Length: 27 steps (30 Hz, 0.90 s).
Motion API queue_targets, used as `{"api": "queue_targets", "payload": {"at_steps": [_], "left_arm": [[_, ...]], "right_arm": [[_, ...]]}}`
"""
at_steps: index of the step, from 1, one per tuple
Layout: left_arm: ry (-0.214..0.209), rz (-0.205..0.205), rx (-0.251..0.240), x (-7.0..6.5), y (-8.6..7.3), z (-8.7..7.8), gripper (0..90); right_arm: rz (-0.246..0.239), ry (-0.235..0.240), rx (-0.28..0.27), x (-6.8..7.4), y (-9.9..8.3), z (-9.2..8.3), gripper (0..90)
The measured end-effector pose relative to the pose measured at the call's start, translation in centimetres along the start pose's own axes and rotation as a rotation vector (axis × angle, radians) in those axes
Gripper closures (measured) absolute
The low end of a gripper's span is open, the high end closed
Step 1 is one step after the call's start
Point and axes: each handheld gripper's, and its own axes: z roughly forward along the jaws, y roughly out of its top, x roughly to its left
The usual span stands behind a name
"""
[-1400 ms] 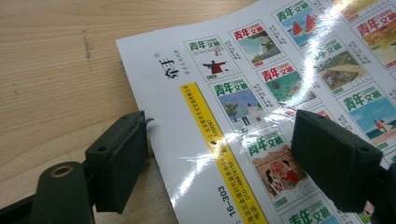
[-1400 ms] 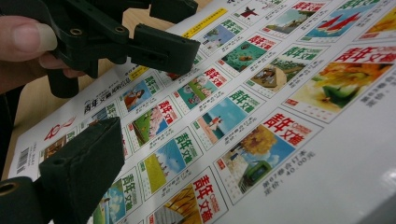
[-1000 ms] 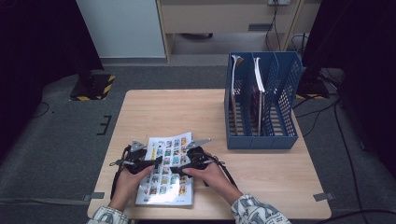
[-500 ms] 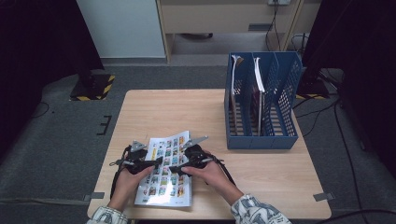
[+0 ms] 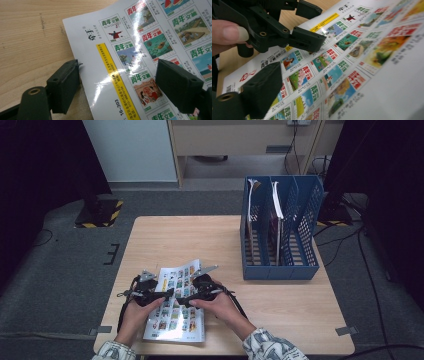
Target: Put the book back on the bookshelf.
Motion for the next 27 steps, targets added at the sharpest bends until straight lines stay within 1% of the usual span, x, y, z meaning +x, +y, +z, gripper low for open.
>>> {"api": "queue_targets", "payload": {"at_steps": [1, 2, 3, 4, 5, 7, 10, 12, 16, 17, 18, 21, 22, 25, 26, 27], "left_arm": [[0.001, 0.001, 0.002, 0.0, 0.0, 0.0, 19.5], [0.012, 0.003, 0.008, 0.0, 0.1, -0.2, 20.5], [0.024, 0.002, 0.007, 0.0, 0.2, -0.3, 23.9], [0.033, 0.004, 0.005, 0.0, 0.3, -0.5, 27.8], [0.034, 0.004, 0.004, 0.1, 0.2, -0.5, 30.4], [0.031, -0.003, 0.008, 0.1, 0.2, -0.5, 30.5], [0.043, -0.002, 0.004, 0.1, 0.3, -0.7, 32.7], [0.045, -0.009, -0.003, 0.2, 0.3, -0.9, 34.3], [0.033, -0.015, -0.03, 0.1, 0.4, -1.2, 35.5], [0.031, -0.012, -0.038, 0.1, 0.4, -1.3, 35.5], [0.026, -0.008, -0.05, 0.0, 0.4, -1.3, 36.2], [0.028, -0.018, -0.036, 0.0, 0.5, -1.1, 35.2], [0.027, -0.02, -0.035, 0.1, 0.5, -1.1, 34.7], [0.016, -0.028, -0.06, 0.1, 0.5, -1.2, 32.6], [0.008, -0.037, -0.073, 0.2, 0.6, -1.3, 31.5], [0.005, -0.045, -0.076, 0.2, 0.6, -1.2, 28.0]], "right_arm": [[-0.003, -0.009, 0.003, -0.1, 0.0, -0.1, 16.9], [0.009, -0.012, 0.005, -0.1, 0.0, -0.2, 19.6], [0.023, -0.016, 0.002, -0.2, 0.0, -0.3, 23.0], [0.027, -0.021, 0.003, -0.2, 0.0, -0.5, 26.1], [0.035, -0.022, 0.005, -0.3, 0.0, -0.6, 29.7], [0.049, -0.025, 0.003, -0.4, 0.1, -0.9, 35.6], [0.06, -0.027, 0.003, -0.5, 0.2, -1.2, 41.8], [0.051, -0.036, -0.001, -0.6, 0.2, -1.4, 44.3], [0.057, -0.057, -0.016, -0.6, 0.3, -1.6, 49.3], [0.061, -0.063, -0.018, -0.7, 0.4, -1.7, 59.3], [0.037, -0.077, -0.029, -0.7, 0.4, -1.9, 58.6], [0.022, -0.087, -0.028, -0.6, 0.4, -2.1, 58.7], [0.026, -0.089, -0.03, -0.6, 0.4, -2.0, 58.7], [0.011, -0.093, -0.03, -0.5, 0.5, -2.1, 58.9], [0.009, -0.092, -0.032, -0.4, 0.5, -2.2, 59.0], [0.001, -0.096, -0.037, -0.3, 0.6, -2.2, 59.1]]}}
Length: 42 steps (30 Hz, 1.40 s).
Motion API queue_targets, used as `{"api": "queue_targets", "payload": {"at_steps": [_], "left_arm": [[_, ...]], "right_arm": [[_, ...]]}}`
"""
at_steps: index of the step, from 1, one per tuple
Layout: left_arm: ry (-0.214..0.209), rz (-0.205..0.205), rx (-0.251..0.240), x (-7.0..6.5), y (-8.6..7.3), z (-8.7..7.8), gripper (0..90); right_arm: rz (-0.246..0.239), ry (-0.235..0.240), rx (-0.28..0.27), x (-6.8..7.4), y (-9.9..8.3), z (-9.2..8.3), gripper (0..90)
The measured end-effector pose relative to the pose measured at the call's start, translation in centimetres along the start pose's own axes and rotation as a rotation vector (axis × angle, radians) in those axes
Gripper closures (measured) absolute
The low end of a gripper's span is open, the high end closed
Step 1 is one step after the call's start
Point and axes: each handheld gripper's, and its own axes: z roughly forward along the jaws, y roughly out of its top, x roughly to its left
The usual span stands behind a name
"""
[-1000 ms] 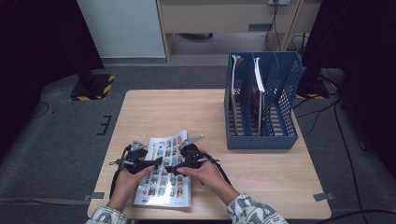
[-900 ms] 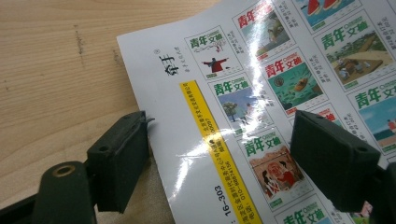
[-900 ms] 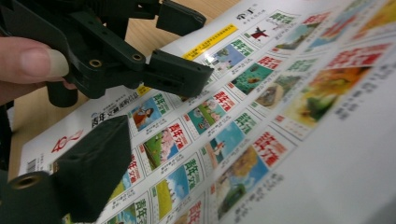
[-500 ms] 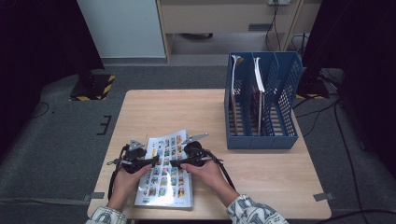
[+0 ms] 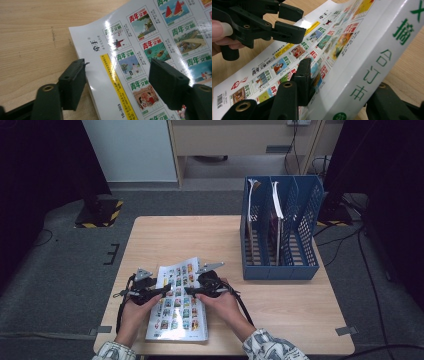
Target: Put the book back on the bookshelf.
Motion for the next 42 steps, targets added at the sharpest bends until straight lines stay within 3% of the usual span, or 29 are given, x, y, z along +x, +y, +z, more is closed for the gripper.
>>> {"api": "queue_targets", "payload": {"at_steps": [4, 9, 11, 17, 21, 25, 34, 39, 42], "left_arm": [[-0.008, 0.003, -0.003, 0.1, -0.1, 0.1, 23.4], [-0.05, 0.0, 0.002, 0.2, -0.2, 0.2, 20.9], [-0.096, -0.02, 0.003, 0.5, -0.4, 0.4, 20.3], [-0.128, -0.022, 0.04, 1.0, -0.6, 0.8, 18.6], [-0.161, -0.006, 0.049, 0.9, -0.7, 1.1, 25.4], [-0.188, -0.028, 0.054, 1.0, -0.8, 1.2, 27.2], [-0.257, -0.068, 0.061, 1.4, -0.8, 1.6, 17.4], [-0.283, -0.07, 0.063, 1.7, -0.8, 1.5, 23.1], [-0.291, -0.092, 0.063, 2.2, -0.8, 1.3, 31.7]], "right_arm": [[-0.022, -0.006, -0.016, 0.3, 0.2, -0.3, 59.5], [-0.047, -0.015, -0.037, 0.2, 0.3, -0.7, 59.9], [-0.049, -0.021, -0.041, 0.1, 0.4, -0.9, 60.1], [-0.056, -0.028, -0.066, -0.4, 0.4, -1.5, 60.8], [-0.052, -0.032, -0.081, -0.7, 0.6, -1.9, 61.6], [-0.062, -0.027, -0.103, -0.8, 0.6, -2.2, 62.4], [-0.118, -0.013, -0.147, -0.1, 1.1, -2.8, 64.0], [-0.124, -0.005, -0.156, -0.1, 1.1, -2.8, 64.3], [-0.125, 0.001, -0.161, -0.1, 1.1, -2.9, 64.5]]}}
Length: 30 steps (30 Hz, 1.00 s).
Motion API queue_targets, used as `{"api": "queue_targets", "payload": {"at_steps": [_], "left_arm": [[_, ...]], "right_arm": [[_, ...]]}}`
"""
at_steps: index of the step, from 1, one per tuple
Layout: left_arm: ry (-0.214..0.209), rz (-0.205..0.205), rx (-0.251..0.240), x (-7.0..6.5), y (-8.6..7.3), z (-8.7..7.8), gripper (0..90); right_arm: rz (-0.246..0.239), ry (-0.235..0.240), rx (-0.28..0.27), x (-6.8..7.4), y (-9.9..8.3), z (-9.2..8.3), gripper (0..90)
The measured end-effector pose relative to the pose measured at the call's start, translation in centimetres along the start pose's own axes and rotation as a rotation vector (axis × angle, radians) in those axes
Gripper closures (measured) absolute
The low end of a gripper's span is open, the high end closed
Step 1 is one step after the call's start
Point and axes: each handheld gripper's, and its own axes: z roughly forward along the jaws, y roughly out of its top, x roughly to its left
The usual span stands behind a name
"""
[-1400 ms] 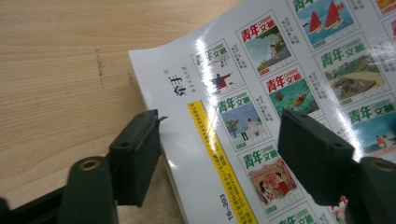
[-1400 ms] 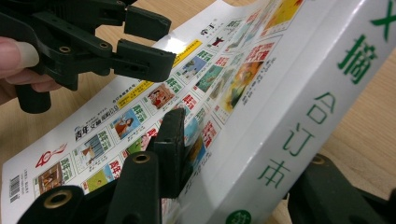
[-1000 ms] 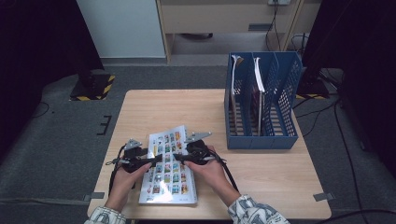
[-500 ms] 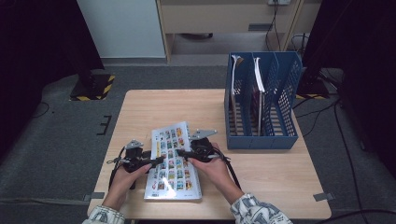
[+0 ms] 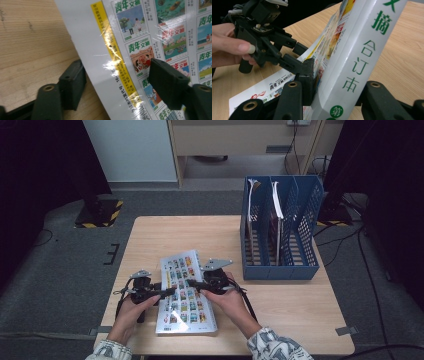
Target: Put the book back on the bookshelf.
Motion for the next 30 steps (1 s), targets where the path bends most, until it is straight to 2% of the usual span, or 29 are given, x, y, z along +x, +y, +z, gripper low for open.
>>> {"api": "queue_targets", "payload": {"at_steps": [7, 8, 13, 16, 19, 21, 24, 26, 30], "left_arm": [[0.017, -0.037, -0.021, 0.4, 0.2, -1.0, 56.7], [0.02, -0.035, -0.018, 0.4, 0.3, -1.1, 61.2], [0.042, -0.02, -0.026, 0.1, 0.3, -1.4, 72.2], [0.058, 0.01, -0.021, -0.3, 0.5, -1.5, 73.9], [0.061, 0.022, -0.025, -0.6, 0.6, -1.4, 74.4], [0.064, 0.031, -0.026, -0.7, 0.6, -1.4, 74.6], [0.062, 0.036, -0.036, -1.1, 0.7, -1.4, 75.3], [0.061, 0.062, -0.034, -1.4, 0.9, -1.3, 75.6], [0.067, 0.066, -0.038, -1.6, 0.9, -1.4, 75.7]], "right_arm": [[0.0, 0.016, -0.014, -0.2, 0.0, -0.2, 64.5], [-0.001, 0.021, -0.015, -0.2, -0.1, -0.2, 64.4], [0.017, 0.033, -0.014, -0.4, -0.1, -0.2, 63.0], [0.024, 0.043, -0.007, -0.6, -0.2, -0.3, 61.0], [0.042, 0.062, 0.004, -0.7, -0.1, -0.3, 57.8], [0.044, 0.07, 0.016, -0.7, -0.1, -0.3, 52.6], [0.047, 0.055, 0.039, -0.5, -0.1, 0.1, 43.4], [0.052, 0.05, 0.054, -0.4, -0.2, 0.4, 44.5], [0.08, 0.049, 0.046, -0.5, -0.4, 0.4, 49.1]]}}
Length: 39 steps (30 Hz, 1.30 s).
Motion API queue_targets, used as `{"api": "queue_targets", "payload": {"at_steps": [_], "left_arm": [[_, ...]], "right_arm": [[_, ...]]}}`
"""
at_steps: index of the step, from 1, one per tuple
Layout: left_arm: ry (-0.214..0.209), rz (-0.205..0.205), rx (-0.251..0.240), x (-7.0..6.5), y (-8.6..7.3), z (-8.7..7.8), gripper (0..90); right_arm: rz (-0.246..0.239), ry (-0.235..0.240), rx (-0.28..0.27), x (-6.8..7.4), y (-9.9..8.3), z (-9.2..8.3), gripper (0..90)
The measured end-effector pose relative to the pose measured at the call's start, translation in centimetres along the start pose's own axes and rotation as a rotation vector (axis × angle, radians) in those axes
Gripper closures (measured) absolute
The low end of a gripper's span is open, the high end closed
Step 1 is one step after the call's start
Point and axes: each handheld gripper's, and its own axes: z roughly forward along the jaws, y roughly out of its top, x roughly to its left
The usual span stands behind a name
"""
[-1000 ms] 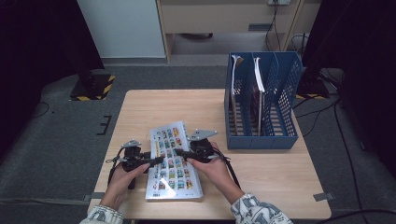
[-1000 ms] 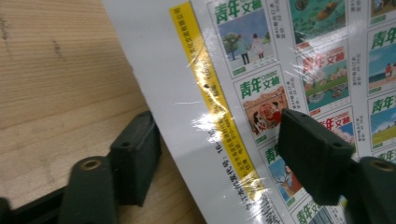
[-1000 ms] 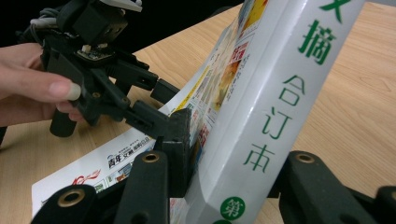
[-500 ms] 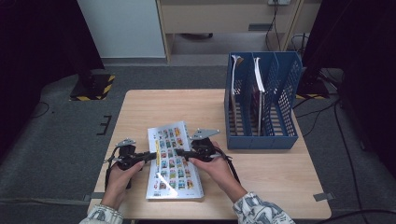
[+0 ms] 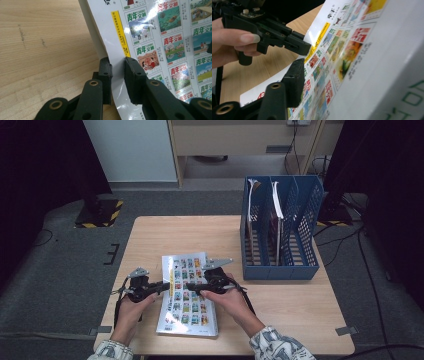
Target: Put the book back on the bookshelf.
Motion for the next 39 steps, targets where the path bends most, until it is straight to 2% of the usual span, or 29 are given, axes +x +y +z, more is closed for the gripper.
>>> {"api": "queue_targets", "payload": {"at_steps": [4, 6, 9, 12, 15, 20, 28, 30, 39], "left_arm": [[0.008, 0.013, -0.025, -0.2, 0.3, -0.4, 76.0], [0.018, 0.025, -0.057, -0.6, 0.7, -0.7, 76.3], [0.062, 0.086, -0.098, -1.7, 1.7, -1.2, 76.4], [0.072, 0.096, -0.128, -2.1, 2.1, -1.5, 76.8], [0.084, 0.108, -0.14, -2.2, 2.5, -1.9, 77.0], [0.088, 0.114, -0.145, -2.0, 2.9, -1.9, 77.1], [0.081, 0.106, -0.144, -1.7, 3.2, -1.8, 77.3], [0.087, 0.116, -0.144, -1.7, 3.5, -1.7, 77.3], [0.1, 0.101, -0.208, -1.2, 4.9, -1.9, 77.9]], "right_arm": [[0.027, -0.003, -0.031, -0.4, 0.1, -0.2, 57.2], [0.029, -0.012, -0.061, -0.5, 0.3, -0.6, 63.1], [0.009, -0.032, -0.106, -0.6, 0.9, -1.3, 68.0], [-0.045, -0.052, -0.141, -0.6, 1.3, -2.0, 68.6], [-0.063, -0.056, -0.159, -0.5, 1.6, -2.1, 68.7], [-0.082, -0.064, -0.179, -0.5, 1.9, -1.9, 68.7], [-0.072, -0.07, -0.177, -0.7, 1.9, -1.8, 68.6], [-0.072, -0.075, -0.183, -0.7, 2.0, -1.8, 68.7], [-0.099, -0.098, -0.222, -1.3, 3.2, -1.6, 68.6]]}}
